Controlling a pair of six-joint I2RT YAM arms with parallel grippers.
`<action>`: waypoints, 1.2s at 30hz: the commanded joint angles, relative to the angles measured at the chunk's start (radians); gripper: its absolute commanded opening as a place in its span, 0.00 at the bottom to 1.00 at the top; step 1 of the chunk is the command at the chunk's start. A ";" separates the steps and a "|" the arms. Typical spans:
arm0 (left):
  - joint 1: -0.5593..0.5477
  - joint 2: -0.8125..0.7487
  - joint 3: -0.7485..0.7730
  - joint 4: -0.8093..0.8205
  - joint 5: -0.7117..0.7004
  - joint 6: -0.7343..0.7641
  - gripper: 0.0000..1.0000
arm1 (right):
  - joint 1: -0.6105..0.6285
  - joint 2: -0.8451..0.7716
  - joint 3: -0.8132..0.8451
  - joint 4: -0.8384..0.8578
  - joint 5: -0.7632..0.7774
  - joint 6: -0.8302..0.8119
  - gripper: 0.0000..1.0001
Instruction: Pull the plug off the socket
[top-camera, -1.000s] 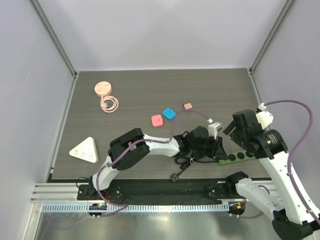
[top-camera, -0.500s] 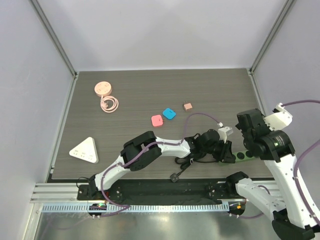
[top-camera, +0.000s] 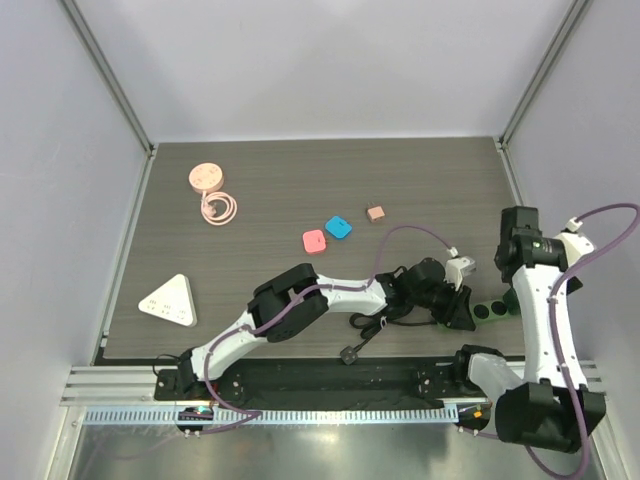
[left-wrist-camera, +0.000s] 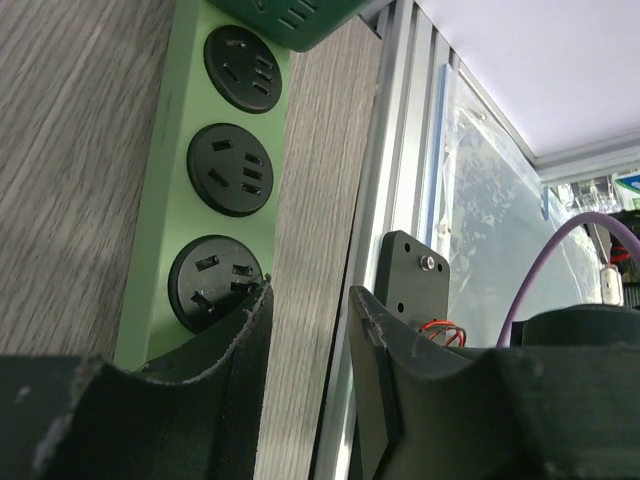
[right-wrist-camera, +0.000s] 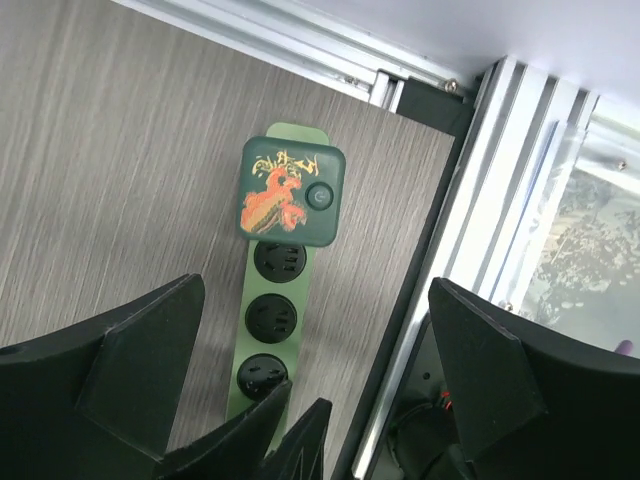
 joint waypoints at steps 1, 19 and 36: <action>0.020 0.022 0.005 -0.013 0.018 0.038 0.38 | -0.141 0.033 0.018 0.138 -0.123 -0.164 0.99; 0.046 0.090 0.049 0.012 0.044 -0.009 0.38 | -0.292 0.148 -0.117 0.388 -0.237 -0.227 1.00; 0.067 0.126 0.108 -0.057 0.079 0.021 0.40 | -0.315 0.188 -0.180 0.368 -0.172 -0.121 0.87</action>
